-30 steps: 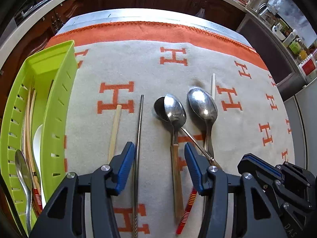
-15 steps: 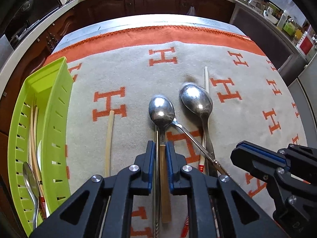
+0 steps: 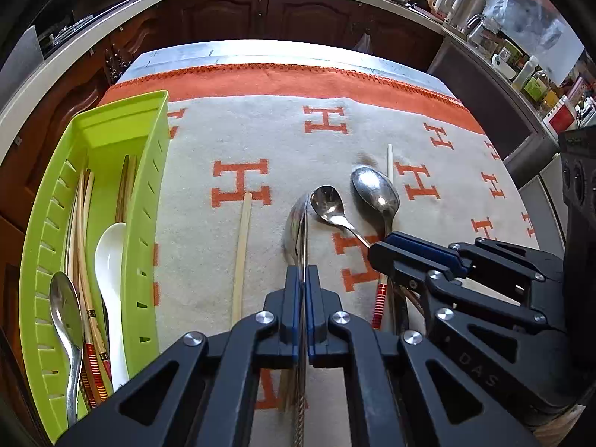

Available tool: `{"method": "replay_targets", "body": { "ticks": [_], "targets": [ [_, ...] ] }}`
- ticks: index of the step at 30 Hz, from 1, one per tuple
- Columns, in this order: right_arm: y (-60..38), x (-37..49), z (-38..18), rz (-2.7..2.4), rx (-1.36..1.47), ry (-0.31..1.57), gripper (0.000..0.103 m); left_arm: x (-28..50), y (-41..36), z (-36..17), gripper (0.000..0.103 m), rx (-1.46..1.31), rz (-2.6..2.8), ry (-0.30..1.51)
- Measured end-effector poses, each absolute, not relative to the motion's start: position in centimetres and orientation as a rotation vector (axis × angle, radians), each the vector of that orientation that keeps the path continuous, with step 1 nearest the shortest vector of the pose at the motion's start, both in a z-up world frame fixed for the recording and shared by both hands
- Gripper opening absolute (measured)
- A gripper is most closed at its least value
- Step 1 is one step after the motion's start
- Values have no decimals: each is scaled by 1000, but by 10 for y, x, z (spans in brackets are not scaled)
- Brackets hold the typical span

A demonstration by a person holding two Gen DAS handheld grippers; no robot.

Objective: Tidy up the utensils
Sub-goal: 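Grasp a steel spoon with the right tool while the left tool grasps another spoon, then carry both held spoons into the green tray and open both tools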

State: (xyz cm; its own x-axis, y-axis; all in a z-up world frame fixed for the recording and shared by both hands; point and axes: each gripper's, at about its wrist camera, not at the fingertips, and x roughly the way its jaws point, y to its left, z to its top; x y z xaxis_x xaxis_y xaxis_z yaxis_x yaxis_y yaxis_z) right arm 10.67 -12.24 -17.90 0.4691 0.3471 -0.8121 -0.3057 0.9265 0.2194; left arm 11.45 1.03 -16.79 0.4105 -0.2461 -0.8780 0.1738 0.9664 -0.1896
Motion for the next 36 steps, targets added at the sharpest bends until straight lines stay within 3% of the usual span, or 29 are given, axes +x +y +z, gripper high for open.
{"method": "replay_targets", "body": {
  "ticks": [2,7,9,10,11,14,18,24,30,36],
  "targets": [
    [-117,110,-183,392,10,1009,18,115,14,-169,1,-95,-265,1123],
    [-100,117,-194,372,-98,1031,19,119,23,-172,1,-139,-269,1139],
    [-96,116,-195,363,-137,1012,18,122,24,-175,1,-154,-287,1154],
    [-94,116,-195,357,-151,1006,11,123,24,-176,3,-159,-288,1161],
    [-94,116,-195,347,-159,1004,4,124,23,-177,8,-163,-292,1166],
    [-102,118,-196,350,-93,1015,4,128,19,-178,27,-153,-281,1176],
    [-112,118,-195,351,-30,1031,4,133,13,-178,35,-119,-262,1175],
    [-121,115,-190,362,26,1020,4,145,1,-183,33,-68,-242,1168],
    [-124,112,-189,370,51,1010,4,152,-2,-187,6,-59,-234,1157],
    [-127,109,-189,377,73,1006,4,153,11,-186,2,-167,-273,1167]
  ]
}}
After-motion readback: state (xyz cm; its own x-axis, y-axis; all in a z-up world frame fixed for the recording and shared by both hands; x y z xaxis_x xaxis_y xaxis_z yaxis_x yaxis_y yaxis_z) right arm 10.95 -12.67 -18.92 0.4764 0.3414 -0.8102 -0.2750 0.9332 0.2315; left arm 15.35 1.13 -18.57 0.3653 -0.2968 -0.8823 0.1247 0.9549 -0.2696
